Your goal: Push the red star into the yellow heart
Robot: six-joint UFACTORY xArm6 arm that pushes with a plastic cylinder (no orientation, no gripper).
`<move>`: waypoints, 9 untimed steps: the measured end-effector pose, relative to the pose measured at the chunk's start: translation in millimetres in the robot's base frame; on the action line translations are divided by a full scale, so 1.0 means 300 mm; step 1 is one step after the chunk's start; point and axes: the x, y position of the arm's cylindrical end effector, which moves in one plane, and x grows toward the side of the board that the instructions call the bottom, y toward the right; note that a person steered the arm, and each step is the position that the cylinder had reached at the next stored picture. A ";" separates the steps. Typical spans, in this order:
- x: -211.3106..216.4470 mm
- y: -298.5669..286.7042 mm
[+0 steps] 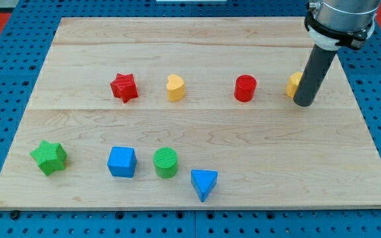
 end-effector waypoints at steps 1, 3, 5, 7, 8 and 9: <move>0.029 -0.133; 0.067 -0.600; 0.057 -1.004; -0.068 -1.345; -0.110 -1.231; -0.124 -0.955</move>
